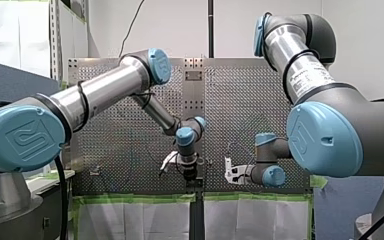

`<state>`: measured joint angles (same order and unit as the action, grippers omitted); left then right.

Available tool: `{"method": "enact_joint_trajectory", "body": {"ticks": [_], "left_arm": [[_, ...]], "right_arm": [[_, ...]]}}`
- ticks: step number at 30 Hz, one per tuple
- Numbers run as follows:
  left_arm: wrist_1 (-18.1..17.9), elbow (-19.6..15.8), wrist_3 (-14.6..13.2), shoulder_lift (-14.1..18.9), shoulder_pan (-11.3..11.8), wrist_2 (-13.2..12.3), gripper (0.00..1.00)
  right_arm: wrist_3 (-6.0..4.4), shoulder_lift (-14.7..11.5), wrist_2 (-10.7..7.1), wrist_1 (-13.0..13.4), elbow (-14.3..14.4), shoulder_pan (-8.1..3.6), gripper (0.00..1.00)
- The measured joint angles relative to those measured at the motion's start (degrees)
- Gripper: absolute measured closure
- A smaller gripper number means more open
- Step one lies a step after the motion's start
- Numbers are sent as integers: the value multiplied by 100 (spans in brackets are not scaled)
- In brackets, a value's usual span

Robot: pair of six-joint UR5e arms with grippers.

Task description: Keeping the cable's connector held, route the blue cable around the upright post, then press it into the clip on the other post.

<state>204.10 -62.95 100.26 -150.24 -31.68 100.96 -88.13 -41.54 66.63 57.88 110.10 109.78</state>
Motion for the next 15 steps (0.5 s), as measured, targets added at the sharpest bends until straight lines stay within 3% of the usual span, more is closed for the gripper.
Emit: {"method": "enact_joint_trajectory", "body": {"ticks": [6, 15], "left_arm": [[-311, -332, 141, 295, -7, 10, 100], [-700, -836, 253, 440, -6, 218, 100]], "right_arm": [[-43, 0, 0, 3, 0, -39, 100], [-135, 1, -24, -2, 0, -162, 100]]}}
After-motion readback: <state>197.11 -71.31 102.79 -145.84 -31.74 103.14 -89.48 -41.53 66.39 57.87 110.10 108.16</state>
